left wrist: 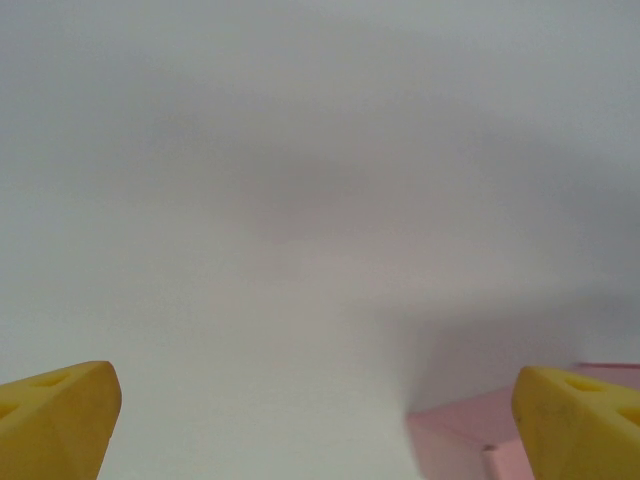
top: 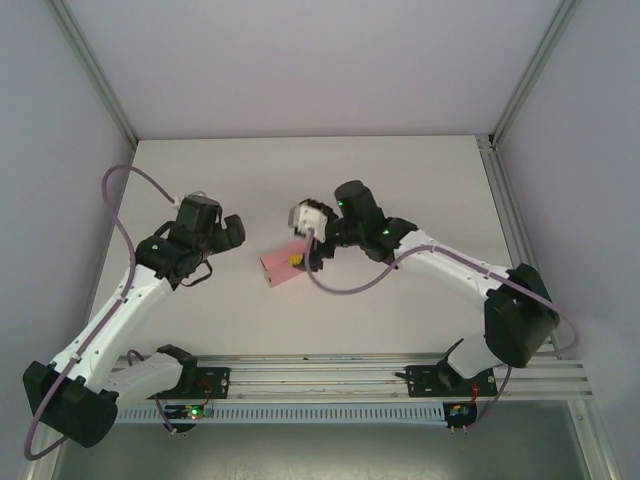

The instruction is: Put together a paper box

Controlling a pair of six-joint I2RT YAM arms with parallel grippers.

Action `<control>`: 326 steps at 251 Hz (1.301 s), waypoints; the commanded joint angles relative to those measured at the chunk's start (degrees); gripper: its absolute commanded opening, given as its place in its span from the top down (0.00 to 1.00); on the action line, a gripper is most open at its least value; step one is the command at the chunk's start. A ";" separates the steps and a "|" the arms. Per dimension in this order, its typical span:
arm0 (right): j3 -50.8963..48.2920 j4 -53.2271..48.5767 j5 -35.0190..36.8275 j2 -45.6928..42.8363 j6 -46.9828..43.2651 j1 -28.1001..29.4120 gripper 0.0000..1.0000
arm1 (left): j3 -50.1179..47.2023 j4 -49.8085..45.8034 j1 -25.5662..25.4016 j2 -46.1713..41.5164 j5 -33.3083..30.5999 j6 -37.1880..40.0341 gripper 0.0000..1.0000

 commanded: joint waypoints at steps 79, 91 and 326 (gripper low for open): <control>27.65 -37.23 7.36 22.86 -27.46 3.78 0.12 | -2.93 -7.03 1.02 -1.36 -7.32 -2.95 0.00; 27.59 -36.72 9.58 23.46 -26.58 4.37 0.18 | -3.38 -6.60 1.02 -1.86 -7.20 -2.90 0.00; -12.38 31.53 67.64 13.94 -7.80 12.27 0.60 | -7.48 -2.81 1.11 -5.13 -6.25 -4.70 0.00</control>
